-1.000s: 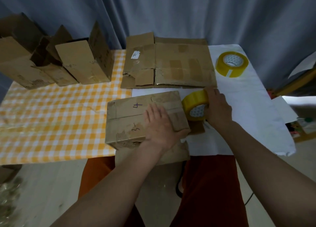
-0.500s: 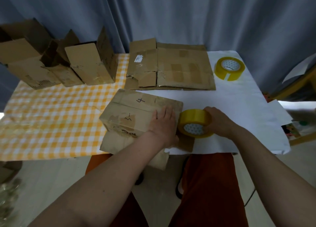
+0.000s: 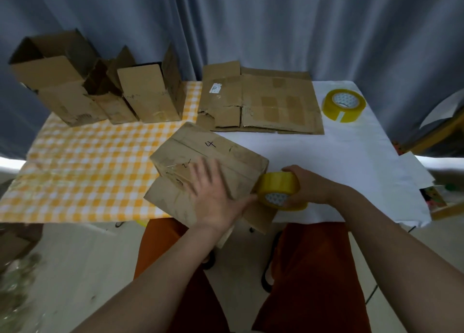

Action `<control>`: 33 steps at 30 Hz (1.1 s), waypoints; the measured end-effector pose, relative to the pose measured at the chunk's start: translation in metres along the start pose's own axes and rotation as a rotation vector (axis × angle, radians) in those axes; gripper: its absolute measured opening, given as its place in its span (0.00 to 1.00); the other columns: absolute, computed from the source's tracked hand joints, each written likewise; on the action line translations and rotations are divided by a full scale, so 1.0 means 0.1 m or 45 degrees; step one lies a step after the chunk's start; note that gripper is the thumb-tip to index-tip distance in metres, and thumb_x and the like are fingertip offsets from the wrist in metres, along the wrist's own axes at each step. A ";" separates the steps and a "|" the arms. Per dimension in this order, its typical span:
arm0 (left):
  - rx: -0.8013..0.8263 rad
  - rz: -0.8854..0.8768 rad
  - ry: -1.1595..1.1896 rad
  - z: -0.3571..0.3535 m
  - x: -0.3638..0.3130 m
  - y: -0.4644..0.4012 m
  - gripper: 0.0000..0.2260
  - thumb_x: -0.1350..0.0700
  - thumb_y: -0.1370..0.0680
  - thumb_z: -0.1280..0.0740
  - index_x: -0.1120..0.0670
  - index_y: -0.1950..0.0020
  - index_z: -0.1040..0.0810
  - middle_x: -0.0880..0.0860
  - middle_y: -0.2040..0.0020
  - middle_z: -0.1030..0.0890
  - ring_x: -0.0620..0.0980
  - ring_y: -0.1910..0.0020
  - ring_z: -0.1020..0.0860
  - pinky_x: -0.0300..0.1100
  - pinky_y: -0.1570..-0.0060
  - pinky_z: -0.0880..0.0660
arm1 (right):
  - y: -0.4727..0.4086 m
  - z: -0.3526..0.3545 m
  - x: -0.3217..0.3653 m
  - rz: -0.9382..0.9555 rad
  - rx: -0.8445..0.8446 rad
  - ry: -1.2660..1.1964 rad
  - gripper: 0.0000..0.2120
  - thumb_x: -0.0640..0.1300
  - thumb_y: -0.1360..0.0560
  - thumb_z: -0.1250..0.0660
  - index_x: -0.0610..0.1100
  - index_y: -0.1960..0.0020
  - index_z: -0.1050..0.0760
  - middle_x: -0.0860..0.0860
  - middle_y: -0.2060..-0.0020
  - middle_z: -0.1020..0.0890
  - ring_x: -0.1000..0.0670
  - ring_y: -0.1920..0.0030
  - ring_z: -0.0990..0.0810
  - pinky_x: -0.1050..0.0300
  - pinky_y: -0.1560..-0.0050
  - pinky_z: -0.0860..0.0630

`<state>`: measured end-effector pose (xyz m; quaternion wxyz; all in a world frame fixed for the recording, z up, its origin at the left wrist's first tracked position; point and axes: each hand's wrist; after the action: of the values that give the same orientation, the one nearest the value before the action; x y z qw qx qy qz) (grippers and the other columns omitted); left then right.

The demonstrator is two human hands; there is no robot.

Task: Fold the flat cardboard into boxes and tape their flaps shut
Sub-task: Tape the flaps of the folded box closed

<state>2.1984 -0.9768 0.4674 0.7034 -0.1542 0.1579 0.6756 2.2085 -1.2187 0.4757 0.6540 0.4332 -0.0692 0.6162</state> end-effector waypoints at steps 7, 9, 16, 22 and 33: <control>-0.288 0.665 1.218 0.12 0.23 -0.34 0.37 0.49 0.30 0.25 0.53 0.28 0.40 0.54 0.33 0.28 0.55 0.35 0.28 0.54 0.33 0.31 | -0.26 0.00 0.36 0.078 -0.052 -0.119 0.52 0.51 0.37 0.21 0.51 0.23 0.50 0.50 0.25 0.42 0.45 0.27 0.40 0.54 0.38 0.33; -0.263 0.487 1.095 0.04 0.17 -0.24 0.40 0.53 0.29 0.25 0.50 0.25 0.46 0.53 0.30 0.32 0.53 0.32 0.32 0.50 0.31 0.34 | -0.29 0.02 0.35 0.096 -0.054 -0.085 0.50 0.50 0.37 0.21 0.49 0.24 0.47 0.50 0.26 0.40 0.47 0.29 0.37 0.53 0.36 0.31; -0.124 -0.230 0.721 -0.18 -0.06 -0.09 0.43 0.54 0.26 0.28 0.51 0.21 0.54 0.49 0.21 0.56 0.46 0.22 0.58 0.35 0.26 0.58 | -0.10 0.03 0.07 0.052 -0.106 -0.317 0.51 0.51 0.40 0.20 0.54 0.26 0.47 0.53 0.28 0.40 0.49 0.39 0.29 0.57 0.49 0.24; 0.264 -0.346 0.412 -0.06 0.14 -0.57 0.40 0.55 0.26 0.28 0.55 0.22 0.50 0.52 0.21 0.54 0.52 0.22 0.57 0.51 0.24 0.53 | -0.19 -0.13 0.26 0.091 -0.323 -0.409 0.47 0.52 0.38 0.21 0.49 0.27 0.42 0.54 0.37 0.32 0.48 0.37 0.30 0.61 0.48 0.26; -0.099 0.096 0.237 0.14 0.36 -0.80 0.31 0.57 0.28 0.26 0.51 0.27 0.35 0.55 0.29 0.37 0.52 0.35 0.32 0.42 0.36 0.34 | -0.32 -0.47 0.56 0.161 -0.165 -0.553 0.47 0.50 0.35 0.22 0.49 0.25 0.47 0.52 0.32 0.39 0.49 0.36 0.32 0.52 0.41 0.28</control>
<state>2.2798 -0.9415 0.4643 0.6532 -0.2374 0.2021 0.6900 2.2286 -1.1421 0.4661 0.6104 0.5077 -0.2746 0.5425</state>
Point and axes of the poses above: each hand's wrist, its own y-axis away from the middle knuckle, its own z-axis out of the back of the hand, x = y × z
